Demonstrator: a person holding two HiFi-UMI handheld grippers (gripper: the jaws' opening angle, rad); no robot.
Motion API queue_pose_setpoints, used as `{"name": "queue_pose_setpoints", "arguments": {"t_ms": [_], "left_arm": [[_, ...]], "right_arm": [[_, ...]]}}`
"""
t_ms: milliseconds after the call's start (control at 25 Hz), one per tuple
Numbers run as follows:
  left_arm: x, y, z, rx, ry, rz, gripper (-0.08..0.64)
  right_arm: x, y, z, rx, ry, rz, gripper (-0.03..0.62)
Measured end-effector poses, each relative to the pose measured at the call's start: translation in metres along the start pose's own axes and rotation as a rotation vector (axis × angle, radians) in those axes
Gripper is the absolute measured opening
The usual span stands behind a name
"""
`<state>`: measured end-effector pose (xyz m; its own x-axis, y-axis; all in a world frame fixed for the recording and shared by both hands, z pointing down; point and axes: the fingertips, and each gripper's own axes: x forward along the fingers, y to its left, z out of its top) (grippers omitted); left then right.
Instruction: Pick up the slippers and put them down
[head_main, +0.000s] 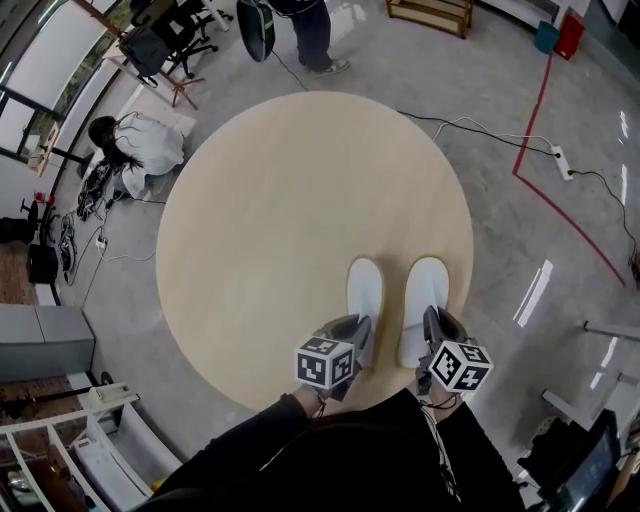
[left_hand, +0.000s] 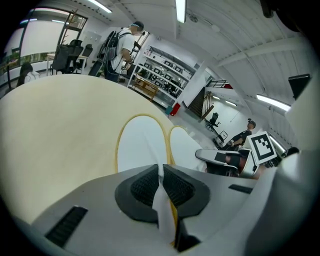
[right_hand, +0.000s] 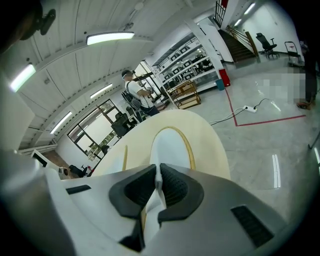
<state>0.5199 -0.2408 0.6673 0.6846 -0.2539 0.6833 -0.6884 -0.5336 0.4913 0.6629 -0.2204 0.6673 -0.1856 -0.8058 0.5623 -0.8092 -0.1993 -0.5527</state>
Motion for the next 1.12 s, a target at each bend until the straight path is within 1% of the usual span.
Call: {"name": "queue_pose_setpoints", "arguments": {"t_ms": [280, 440, 520, 640, 720, 920, 1120], "left_arm": [[0.045, -0.014, 0.005, -0.008, 0.048, -0.011, 0.032], [0.067, -0.019, 0.017, 0.019, 0.058, -0.006, 0.032], [0.077, -0.02, 0.023, 0.026, 0.066, -0.006, 0.032], [0.09, -0.023, 0.027, 0.029, 0.088, -0.016, 0.032], [0.099, -0.025, 0.029, 0.03, 0.102, -0.023, 0.032], [0.117, -0.025, 0.03, -0.007, 0.118, -0.021, 0.032], [0.127, -0.03, 0.037, 0.023, 0.114, -0.035, 0.032]], "right_arm": [[0.009, -0.03, 0.016, 0.01, 0.003, -0.021, 0.028], [0.019, -0.044, 0.027, 0.022, 0.002, -0.024, 0.028], [0.027, -0.05, 0.029, 0.025, 0.017, -0.026, 0.028], [0.037, -0.057, 0.028, 0.011, 0.051, -0.041, 0.028], [0.042, -0.061, 0.031, 0.001, 0.051, -0.054, 0.028], [0.048, -0.069, 0.036, -0.008, 0.04, -0.064, 0.028], [0.053, -0.072, 0.039, -0.008, 0.04, -0.057, 0.028]]}}
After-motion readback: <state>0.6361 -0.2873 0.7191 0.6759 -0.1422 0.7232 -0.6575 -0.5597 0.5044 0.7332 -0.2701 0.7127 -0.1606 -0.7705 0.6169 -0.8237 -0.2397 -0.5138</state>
